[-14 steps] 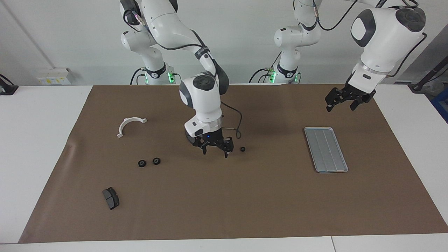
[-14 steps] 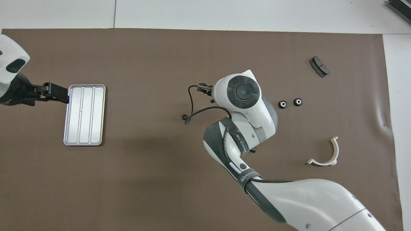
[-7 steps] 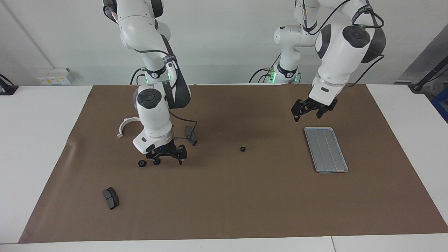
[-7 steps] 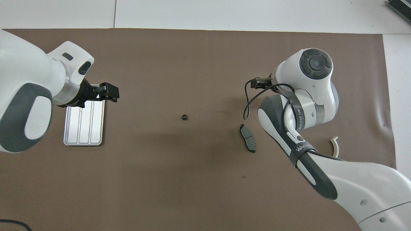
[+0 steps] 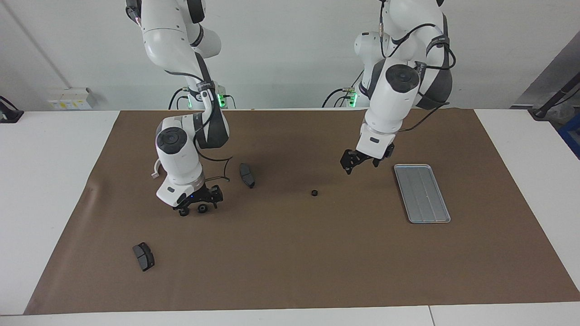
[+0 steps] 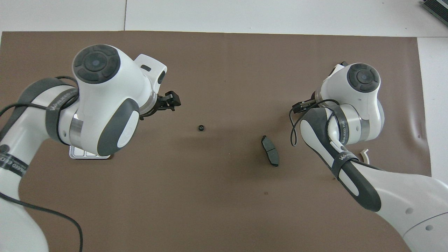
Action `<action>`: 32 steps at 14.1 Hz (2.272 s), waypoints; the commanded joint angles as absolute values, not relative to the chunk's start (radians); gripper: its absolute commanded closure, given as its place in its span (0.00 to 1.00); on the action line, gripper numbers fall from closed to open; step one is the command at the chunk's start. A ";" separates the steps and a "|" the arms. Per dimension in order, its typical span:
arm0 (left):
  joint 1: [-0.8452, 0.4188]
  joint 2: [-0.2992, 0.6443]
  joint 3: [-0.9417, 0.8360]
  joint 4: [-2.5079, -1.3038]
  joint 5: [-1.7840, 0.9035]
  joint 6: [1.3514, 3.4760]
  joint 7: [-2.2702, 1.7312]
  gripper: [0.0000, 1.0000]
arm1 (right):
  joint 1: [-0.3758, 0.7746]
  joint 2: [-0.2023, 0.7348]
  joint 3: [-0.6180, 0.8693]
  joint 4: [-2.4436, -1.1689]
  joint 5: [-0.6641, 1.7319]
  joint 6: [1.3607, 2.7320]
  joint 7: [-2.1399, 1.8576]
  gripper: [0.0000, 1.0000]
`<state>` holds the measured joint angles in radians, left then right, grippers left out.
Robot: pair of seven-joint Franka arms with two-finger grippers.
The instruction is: Pick bearing gear from pile to tray
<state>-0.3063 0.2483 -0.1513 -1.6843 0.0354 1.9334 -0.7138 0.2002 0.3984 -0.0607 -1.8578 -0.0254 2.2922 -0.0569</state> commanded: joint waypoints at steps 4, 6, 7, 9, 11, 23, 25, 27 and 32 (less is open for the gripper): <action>-0.416 0.413 -0.135 -1.606 0.090 2.121 -0.945 0.02 | 0.175 0.357 -0.041 -1.950 -0.034 2.318 -0.092 0.00; -0.436 0.434 -0.135 -1.621 0.091 2.146 -0.948 0.02 | 0.184 0.351 -0.041 -1.954 -0.032 2.315 -0.087 0.03; -0.443 0.445 -0.135 -1.627 0.091 2.166 -0.957 0.02 | 0.186 0.351 -0.041 -1.956 -0.032 2.313 -0.086 0.08; -0.446 0.448 -0.135 -1.661 0.092 2.207 -0.962 0.03 | 0.186 0.350 -0.041 -1.962 -0.032 2.313 -0.087 0.21; -0.466 0.446 -0.135 -1.706 0.094 2.227 -0.963 0.05 | 0.186 0.342 -0.041 -1.980 -0.032 2.316 -0.087 0.37; -0.497 0.419 -0.133 -1.868 0.100 2.370 -0.980 0.12 | 0.173 0.344 -0.041 -1.988 0.012 2.362 -0.086 0.38; -0.495 0.419 -0.133 -1.868 0.100 2.375 -0.980 0.17 | 0.173 0.344 -0.041 -1.988 0.021 2.362 -0.086 0.38; -0.495 0.420 -0.133 -1.868 0.101 2.382 -0.977 0.19 | 0.173 0.345 -0.041 -1.988 0.021 2.364 -0.089 0.38; -0.492 0.419 -0.133 -1.881 0.107 2.393 -0.971 0.25 | 0.169 0.350 -0.041 -1.987 0.021 2.364 -0.086 0.38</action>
<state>-0.4824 0.4529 -0.1469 -1.8289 0.0799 2.3616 -0.9560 0.1855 0.3698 -0.0513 -1.9585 0.0006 2.3365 -0.0722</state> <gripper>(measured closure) 0.229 0.374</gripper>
